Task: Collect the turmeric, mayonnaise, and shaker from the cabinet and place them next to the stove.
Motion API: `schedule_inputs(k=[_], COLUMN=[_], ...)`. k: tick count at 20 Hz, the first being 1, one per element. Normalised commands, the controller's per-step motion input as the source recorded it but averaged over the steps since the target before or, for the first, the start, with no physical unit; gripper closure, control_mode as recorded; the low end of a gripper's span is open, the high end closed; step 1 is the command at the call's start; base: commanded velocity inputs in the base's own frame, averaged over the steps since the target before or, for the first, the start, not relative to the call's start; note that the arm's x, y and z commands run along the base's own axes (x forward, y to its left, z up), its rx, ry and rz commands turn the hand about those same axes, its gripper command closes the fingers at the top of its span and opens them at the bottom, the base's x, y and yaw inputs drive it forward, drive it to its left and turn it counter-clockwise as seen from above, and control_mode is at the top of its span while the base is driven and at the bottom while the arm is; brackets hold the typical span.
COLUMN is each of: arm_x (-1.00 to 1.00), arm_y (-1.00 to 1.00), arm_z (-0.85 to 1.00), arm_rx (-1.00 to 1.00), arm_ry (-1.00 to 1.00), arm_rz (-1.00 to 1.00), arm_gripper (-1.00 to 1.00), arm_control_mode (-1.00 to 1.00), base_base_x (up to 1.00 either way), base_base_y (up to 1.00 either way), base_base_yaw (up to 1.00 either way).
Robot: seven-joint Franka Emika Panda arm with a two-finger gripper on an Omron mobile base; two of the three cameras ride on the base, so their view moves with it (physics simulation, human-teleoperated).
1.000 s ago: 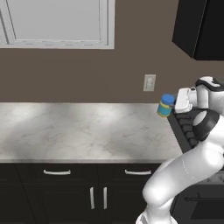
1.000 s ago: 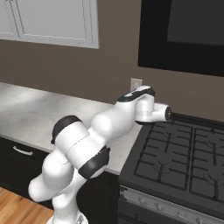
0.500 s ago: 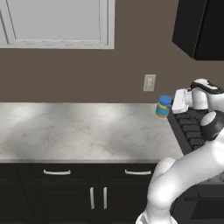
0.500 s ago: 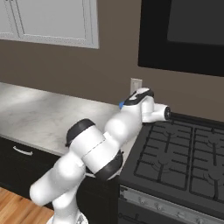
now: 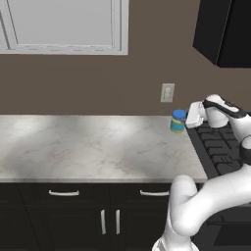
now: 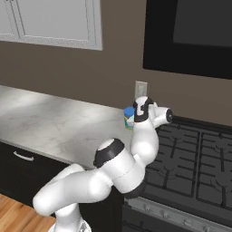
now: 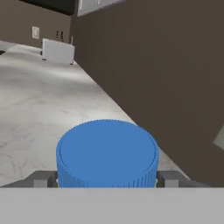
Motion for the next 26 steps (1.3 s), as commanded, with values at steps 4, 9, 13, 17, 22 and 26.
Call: schedule_inputs(k=[4, 9, 13, 17, 22, 26], arm_x=[0.23, 0.15, 0.18, 0.17, 0.17, 0.05], arm_y=[-0.01, -0.02, 0.00, 0.00, 0.00, -0.05], arm_z=[-0.26, -0.35, -0.34, -0.34, -0.33, -0.35], arm_rx=[0.00, 0.00, 0.00, 0.00, 0.00, 0.00], arm_ry=[0.07, 0.08, 0.08, 0.04, 0.00, -0.01], arm_rz=[0.00, 0.02, 0.03, 0.04, 0.03, 0.03], arm_gripper=[1.00, 1.00, 1.00, 1.00, 1.00, 1.00], arm_control_mode=[-1.00, -1.00, -1.00, -1.00, -1.00, -1.00], base_base_x=[0.00, 0.00, 0.00, 0.00, 0.00, 0.00], base_base_y=[0.00, 0.00, 0.00, 0.00, 0.00, 0.00], base_base_yaw=[0.00, 0.00, 0.00, 0.00, 0.00, 0.00])
